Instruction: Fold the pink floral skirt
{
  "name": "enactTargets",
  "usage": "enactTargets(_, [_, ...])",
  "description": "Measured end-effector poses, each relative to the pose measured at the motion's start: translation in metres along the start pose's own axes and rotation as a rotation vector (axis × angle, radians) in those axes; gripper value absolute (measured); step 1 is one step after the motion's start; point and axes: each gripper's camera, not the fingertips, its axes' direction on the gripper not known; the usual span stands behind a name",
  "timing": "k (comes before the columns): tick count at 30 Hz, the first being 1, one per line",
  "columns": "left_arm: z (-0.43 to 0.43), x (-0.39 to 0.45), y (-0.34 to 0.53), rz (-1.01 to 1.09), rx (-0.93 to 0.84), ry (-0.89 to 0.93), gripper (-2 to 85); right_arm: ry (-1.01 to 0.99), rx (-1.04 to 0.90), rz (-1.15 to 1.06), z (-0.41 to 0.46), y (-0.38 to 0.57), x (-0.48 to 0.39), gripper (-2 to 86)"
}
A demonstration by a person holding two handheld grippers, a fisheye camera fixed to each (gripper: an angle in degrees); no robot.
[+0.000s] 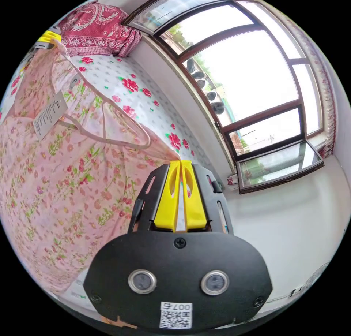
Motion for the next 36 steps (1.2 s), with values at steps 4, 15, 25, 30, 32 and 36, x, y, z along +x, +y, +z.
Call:
enactTargets(4, [0.131,-0.003,-0.04,0.024,-0.106,0.052,-0.9,-0.136,-0.071,-0.048,0.118,-0.041,-0.012,-0.2])
enactTargets(15, [0.368,-0.033,-0.05,0.017,-0.306,0.099,2.3,-0.723,-0.029,0.05,0.299,-0.079,0.005,4.0])
enactTargets(25, [0.345,-0.159,-0.053,-0.196,-0.185,0.181,8.0,-0.834,-0.228,0.215,0.309,0.113,0.092,7.7])
enactTargets(30, [0.3,-0.16,-0.002,-0.201,-0.136,0.208,7.1,-0.924,-0.264,0.24,0.306,0.131,0.082,6.4])
enactTargets(32, [0.286,-0.147,0.03,-0.203,-0.139,0.25,6.5,-0.936,-0.283,0.244,0.306,0.128,0.077,4.8])
enactTargets(36, [0.254,-0.102,0.122,-0.186,-0.195,0.282,4.1,-0.839,-0.309,0.192,0.291,0.124,0.085,0.7])
